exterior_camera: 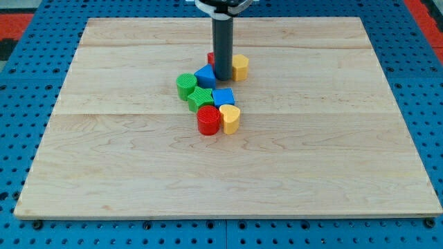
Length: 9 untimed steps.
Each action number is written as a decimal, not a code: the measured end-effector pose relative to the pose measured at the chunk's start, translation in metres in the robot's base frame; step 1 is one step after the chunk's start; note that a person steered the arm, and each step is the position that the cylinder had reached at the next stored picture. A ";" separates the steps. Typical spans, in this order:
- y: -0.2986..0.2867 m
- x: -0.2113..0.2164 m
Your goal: Move the yellow heart to the top left of the green circle
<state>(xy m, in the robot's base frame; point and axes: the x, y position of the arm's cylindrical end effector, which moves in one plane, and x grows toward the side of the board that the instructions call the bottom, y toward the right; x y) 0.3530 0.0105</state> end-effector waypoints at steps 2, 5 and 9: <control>0.064 0.031; -0.044 0.112; -0.144 0.035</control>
<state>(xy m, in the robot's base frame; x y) 0.3878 -0.1332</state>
